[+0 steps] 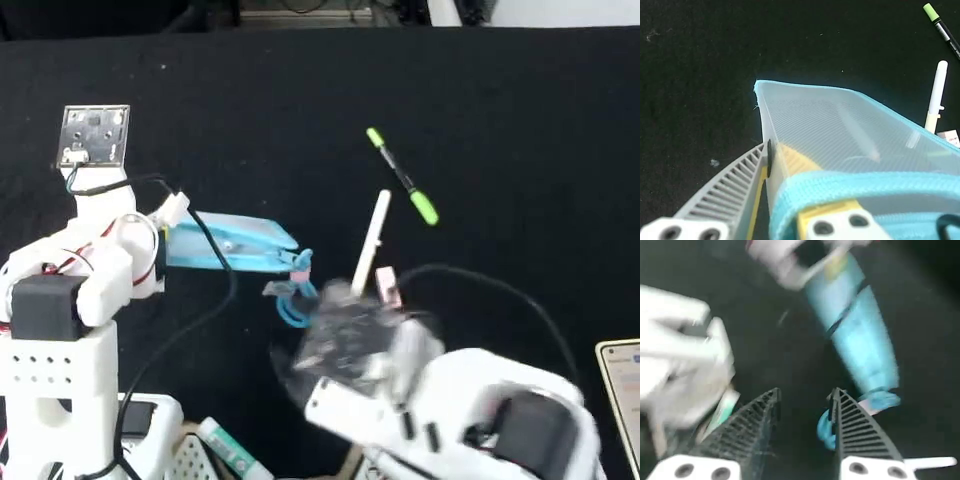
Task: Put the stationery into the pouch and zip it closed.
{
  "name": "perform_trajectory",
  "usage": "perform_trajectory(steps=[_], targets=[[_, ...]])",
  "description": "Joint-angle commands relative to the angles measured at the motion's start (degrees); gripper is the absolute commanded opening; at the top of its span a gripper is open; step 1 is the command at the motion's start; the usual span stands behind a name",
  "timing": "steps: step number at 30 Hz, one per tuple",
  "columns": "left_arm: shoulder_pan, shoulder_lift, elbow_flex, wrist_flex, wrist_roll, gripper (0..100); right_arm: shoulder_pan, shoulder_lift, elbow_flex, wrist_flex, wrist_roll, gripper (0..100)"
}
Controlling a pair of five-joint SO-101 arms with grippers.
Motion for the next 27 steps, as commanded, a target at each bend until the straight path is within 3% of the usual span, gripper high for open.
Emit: perform_trajectory(steps=[1,6,15,27], targets=[[-2.24,-0.35,-3.91,-0.44,-0.35,3,-7.03,2.33,3.21,2.29,-3.34,15.5],[-7.78,-0.35,-3.47,-1.67,0.0,3,-7.38,2.33,14.11,-5.8,-10.73,15.5],[-12.62,-0.44,-3.47,-1.58,0.09,3,-7.91,2.68,39.78,-29.01,-13.1,15.6],[-19.82,-0.88,-3.47,-1.58,0.09,3,-21.71,2.68,52.88,-45.54,-19.96,15.6]])
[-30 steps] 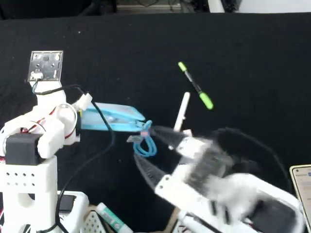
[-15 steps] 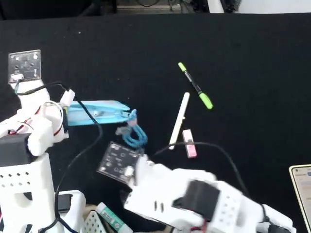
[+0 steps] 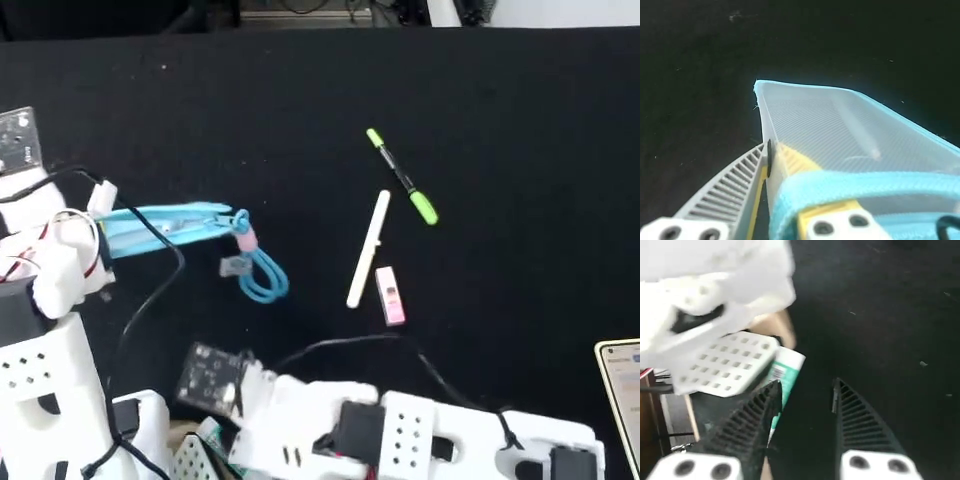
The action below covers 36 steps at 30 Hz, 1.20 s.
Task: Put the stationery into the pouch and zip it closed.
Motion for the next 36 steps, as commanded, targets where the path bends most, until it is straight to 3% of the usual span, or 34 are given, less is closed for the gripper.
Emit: perform_trajectory(steps=[1,10,20,27,36], targets=[[-1.45,-0.88,-3.47,-1.05,0.09,3,-2.99,0.04,1.71,-4.31,-1.23,15.6],[-3.47,-0.97,-3.65,-0.97,0.09,3,-3.08,0.13,10.86,-13.36,-4.22,21.5],[-4.44,-0.97,-3.65,-1.05,0.09,3,-8.62,0.13,11.47,-15.12,-4.31,21.7],[-4.26,-0.97,-3.56,-1.05,0.09,3,-8.7,0.57,11.47,-15.56,-5.98,21.8],[-4.62,-0.97,-3.82,-0.97,0.09,3,-6.86,24.13,0.4,-18.55,-6.24,21.4]])
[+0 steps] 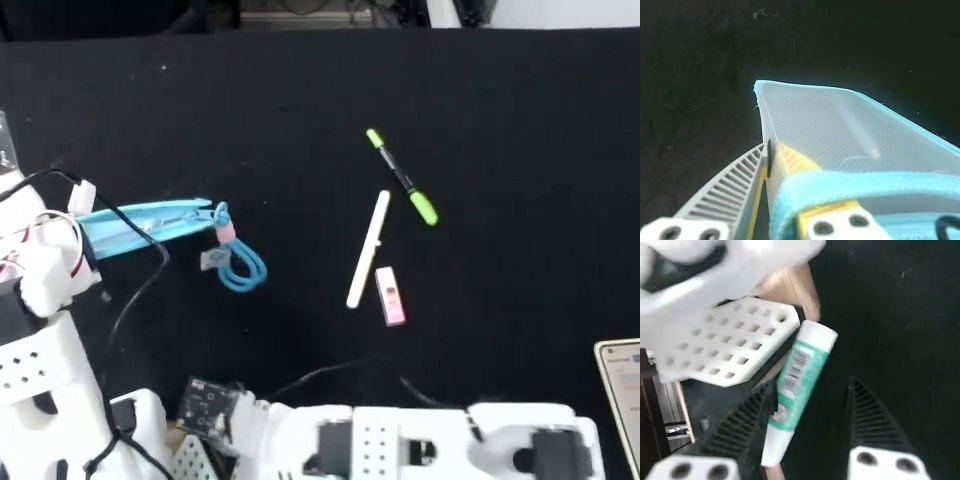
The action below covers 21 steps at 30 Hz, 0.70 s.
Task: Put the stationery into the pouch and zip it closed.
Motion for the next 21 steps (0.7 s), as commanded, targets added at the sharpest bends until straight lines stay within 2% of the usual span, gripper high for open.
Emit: perform_trajectory(steps=[1,8,11,15,16,21], targets=[[-0.57,-0.97,-3.82,-0.97,0.09,3,0.09,12.09,-9.98,-0.26,-0.62,21.4],[-0.57,-0.97,-3.74,-0.97,0.09,3,0.35,24.66,-19.38,8.09,-0.09,21.4],[-0.48,-0.97,-3.74,-0.97,0.09,3,4.4,26.59,-19.38,9.76,0.0,19.1],[-0.22,-0.97,-3.82,-0.97,0.09,3,17.49,25.89,-21.49,12.48,1.41,3.8],[-0.22,-0.97,-3.82,-0.97,0.09,3,21.19,25.19,-22.11,12.92,4.92,0.7],[-0.22,-0.97,-3.91,-0.97,0.09,3,41.14,17.71,-23.16,19.08,24.79,1.1]])
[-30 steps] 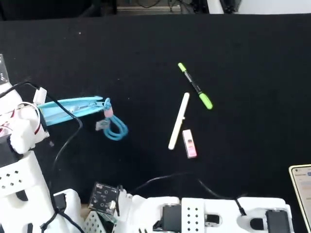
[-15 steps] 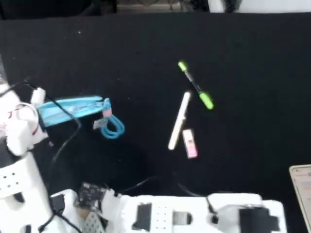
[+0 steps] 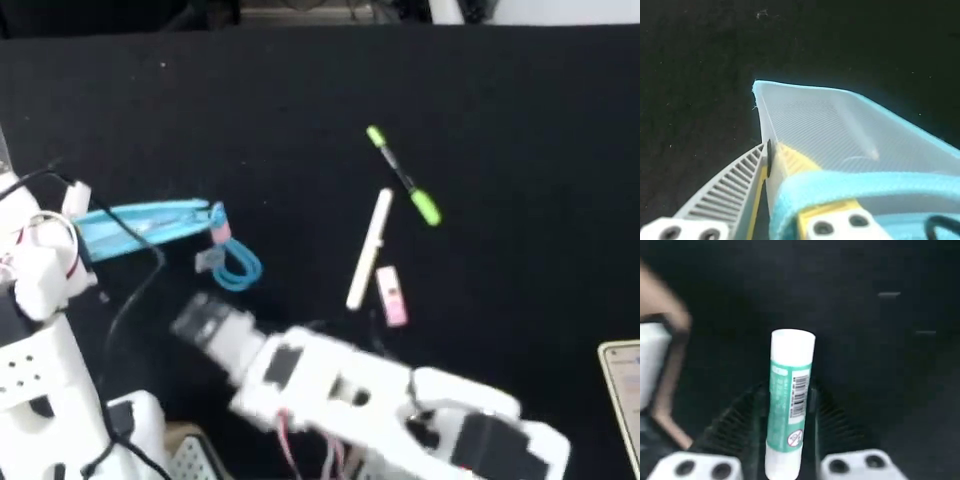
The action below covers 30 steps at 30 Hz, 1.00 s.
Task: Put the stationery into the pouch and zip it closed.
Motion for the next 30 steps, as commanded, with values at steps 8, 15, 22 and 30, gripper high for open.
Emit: perform_trajectory(steps=[8,15,22,30], targets=[[0.13,-0.97,-3.82,-1.05,0.09,3,39.91,-21.32,-3.21,9.14,21.98,1.5],[0.13,-0.97,-3.56,-1.05,0.0,3,58.2,-18.51,-3.82,10.73,22.24,1.5],[0.13,-0.97,-3.91,-1.41,-0.18,3,66.11,-10.86,-3.82,10.64,22.24,7.0],[0.48,-0.97,-3.65,-1.41,-0.26,3,66.2,1.01,-14.55,14.07,21.8,17.2]])
